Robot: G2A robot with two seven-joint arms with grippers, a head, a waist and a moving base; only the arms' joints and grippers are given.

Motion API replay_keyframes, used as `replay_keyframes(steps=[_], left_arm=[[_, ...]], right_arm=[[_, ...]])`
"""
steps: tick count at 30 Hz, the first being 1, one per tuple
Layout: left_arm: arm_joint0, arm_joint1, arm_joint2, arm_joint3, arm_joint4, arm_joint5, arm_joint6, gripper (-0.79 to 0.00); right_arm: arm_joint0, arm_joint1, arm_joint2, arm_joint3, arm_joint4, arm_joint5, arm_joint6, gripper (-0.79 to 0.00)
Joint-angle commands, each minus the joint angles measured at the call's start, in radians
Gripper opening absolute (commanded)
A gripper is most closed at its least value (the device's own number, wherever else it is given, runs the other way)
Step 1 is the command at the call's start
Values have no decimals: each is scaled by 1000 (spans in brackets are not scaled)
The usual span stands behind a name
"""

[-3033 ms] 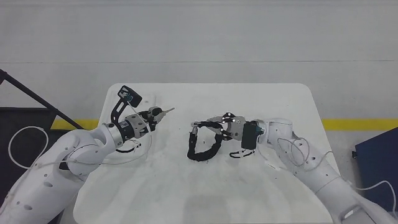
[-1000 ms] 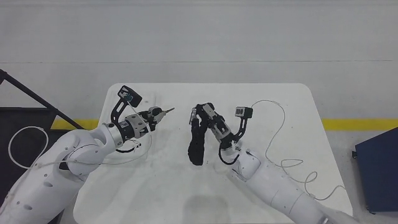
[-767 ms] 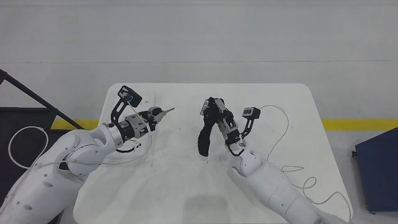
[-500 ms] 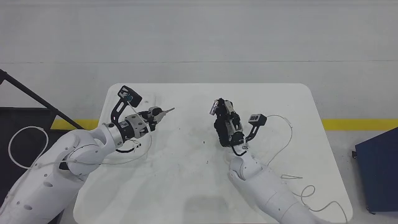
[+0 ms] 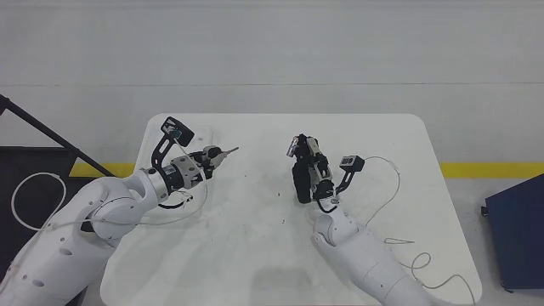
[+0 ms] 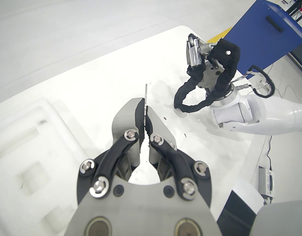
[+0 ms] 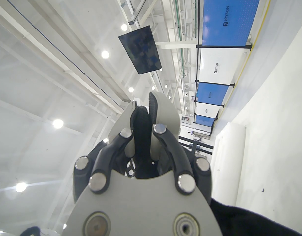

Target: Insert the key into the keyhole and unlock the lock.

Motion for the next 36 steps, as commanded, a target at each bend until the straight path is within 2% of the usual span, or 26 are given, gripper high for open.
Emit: replay_keyframes(steps=[1,4,10,16,22,27,30,36], left_arm=[[0,0,0,0,0,0,0,-785],[0,0,0,0,0,0,0,-785],[0,0,0,0,0,0,0,-785],[0,0,0,0,0,0,0,-785],[0,0,0,0,0,0,0,-785],[0,0,0,0,0,0,0,-785],[0,0,0,0,0,0,0,-785],[0,0,0,0,0,0,0,-785]], right_arm=[[-32,-8,12,-72,107,37,-29,-785],[-73,-21,30,-144,242,77,-59,-785],[-131,-46,29,-200,320,110,-61,-785],[-119,-79,22,-181,269,110,-93,-785],[-69,-132,-1,-130,245,114,-175,-785],[-21,-183,-16,-55,231,57,-236,-785],[-3,-213,-29,-20,211,-12,-214,-785],[-20,-255,37,0,134,-12,-130,-785]])
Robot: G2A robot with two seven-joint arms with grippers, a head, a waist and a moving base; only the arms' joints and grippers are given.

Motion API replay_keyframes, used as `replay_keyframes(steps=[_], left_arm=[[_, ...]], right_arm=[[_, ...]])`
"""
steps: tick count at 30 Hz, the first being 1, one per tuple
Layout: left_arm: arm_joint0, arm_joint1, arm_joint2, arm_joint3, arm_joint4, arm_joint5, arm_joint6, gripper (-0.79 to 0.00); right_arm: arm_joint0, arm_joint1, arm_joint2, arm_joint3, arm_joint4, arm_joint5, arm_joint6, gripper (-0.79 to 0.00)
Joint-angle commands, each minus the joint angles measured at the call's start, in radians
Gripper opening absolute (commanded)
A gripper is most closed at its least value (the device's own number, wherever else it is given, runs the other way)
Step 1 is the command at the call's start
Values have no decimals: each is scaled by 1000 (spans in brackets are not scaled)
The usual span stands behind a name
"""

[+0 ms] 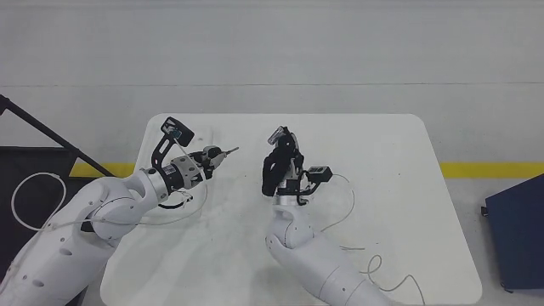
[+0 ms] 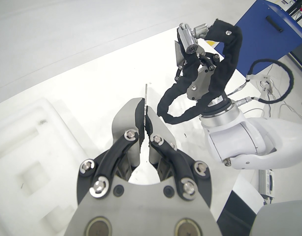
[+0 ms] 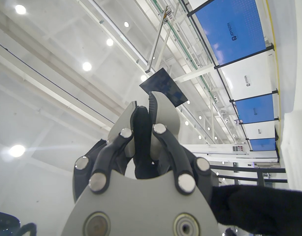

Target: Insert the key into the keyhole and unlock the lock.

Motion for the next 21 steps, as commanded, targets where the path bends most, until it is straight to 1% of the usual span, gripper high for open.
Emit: replay_keyframes(steps=[1,5,9,13,18,21], left_arm=[[0,0,0,0,0,0,0,-785],[0,0,0,0,0,0,0,-785],[0,0,0,0,0,0,0,-785],[0,0,0,0,0,0,0,-785],[0,0,0,0,0,0,0,-785],[0,0,0,0,0,0,0,-785]], right_arm=[[-9,-10,38,2,-50,0,19,-785],[-39,-32,122,-24,-175,0,46,-785],[-76,-57,190,-55,-244,0,91,-785],[-108,-85,233,-55,-249,0,158,-785],[-121,-120,275,-4,-268,0,253,-785],[-124,-140,298,33,-285,0,277,-785]])
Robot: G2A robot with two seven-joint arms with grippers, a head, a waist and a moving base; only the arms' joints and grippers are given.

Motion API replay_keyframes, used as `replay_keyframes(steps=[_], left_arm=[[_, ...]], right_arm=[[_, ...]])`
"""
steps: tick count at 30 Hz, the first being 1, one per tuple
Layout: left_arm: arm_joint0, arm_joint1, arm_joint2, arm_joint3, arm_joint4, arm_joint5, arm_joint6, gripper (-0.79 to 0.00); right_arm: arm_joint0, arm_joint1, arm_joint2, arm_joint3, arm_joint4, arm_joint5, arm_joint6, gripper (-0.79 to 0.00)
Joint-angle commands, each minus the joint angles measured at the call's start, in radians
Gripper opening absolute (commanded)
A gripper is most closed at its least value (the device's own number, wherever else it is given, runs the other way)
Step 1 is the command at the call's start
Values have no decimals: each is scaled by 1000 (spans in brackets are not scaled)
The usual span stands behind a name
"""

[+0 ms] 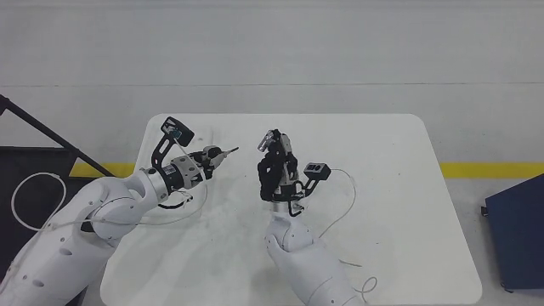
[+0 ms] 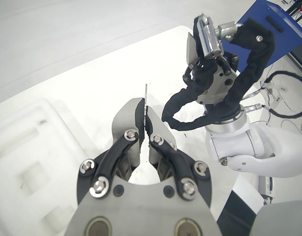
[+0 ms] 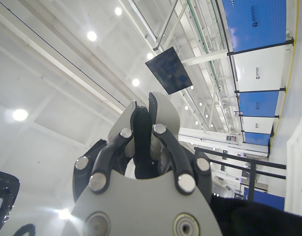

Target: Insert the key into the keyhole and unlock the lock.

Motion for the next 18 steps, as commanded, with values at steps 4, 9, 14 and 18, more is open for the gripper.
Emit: replay_keyframes(steps=[4,9,14,18], left_arm=[[3,-2,1,-4,17,-7,1,-785],[11,-9,16,-34,51,-11,-11,-785],[15,-19,31,-3,-85,-145,-9,-785],[5,-23,21,71,-217,-289,-26,-785]], right_arm=[[3,-14,25,18,2,0,-6,-785],[3,-14,25,18,2,0,-6,-785],[3,-14,25,18,2,0,-6,-785],[3,-14,25,18,2,0,-6,-785]])
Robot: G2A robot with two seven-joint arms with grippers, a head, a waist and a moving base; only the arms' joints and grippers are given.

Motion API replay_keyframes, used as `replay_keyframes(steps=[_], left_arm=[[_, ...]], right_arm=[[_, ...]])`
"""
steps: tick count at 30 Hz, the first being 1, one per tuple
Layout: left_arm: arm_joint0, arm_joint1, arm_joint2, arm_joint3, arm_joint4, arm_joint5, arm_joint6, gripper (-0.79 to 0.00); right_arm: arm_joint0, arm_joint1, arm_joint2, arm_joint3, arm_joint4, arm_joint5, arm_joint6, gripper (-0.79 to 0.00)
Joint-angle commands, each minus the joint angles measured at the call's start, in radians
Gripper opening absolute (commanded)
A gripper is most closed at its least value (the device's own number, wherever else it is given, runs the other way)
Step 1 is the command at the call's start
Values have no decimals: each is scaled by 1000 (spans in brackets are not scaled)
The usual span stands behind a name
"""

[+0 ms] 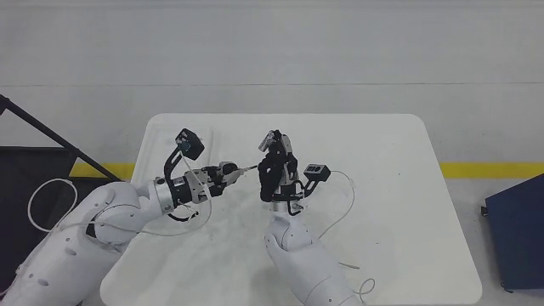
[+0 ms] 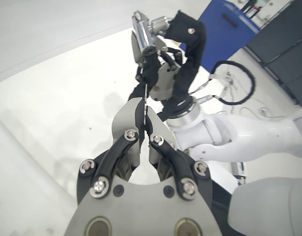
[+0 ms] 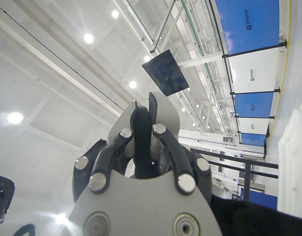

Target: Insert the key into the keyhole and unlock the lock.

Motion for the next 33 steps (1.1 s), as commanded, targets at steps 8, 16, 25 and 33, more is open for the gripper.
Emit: replay_keyframes(steps=[8,16,25,33], left_arm=[[11,-12,-9,115,-83,-101,31,-785],[-4,-27,3,193,-82,-217,70,-785],[-12,-40,-16,148,2,-150,114,-785],[-23,-58,16,79,-40,47,72,-785]], right_arm=[[-21,0,8,-45,42,25,-8,-785],[-59,-1,2,-88,254,54,25,-785],[-9,-10,-112,-20,358,40,-19,-785],[9,-13,-135,7,381,6,-46,-785]])
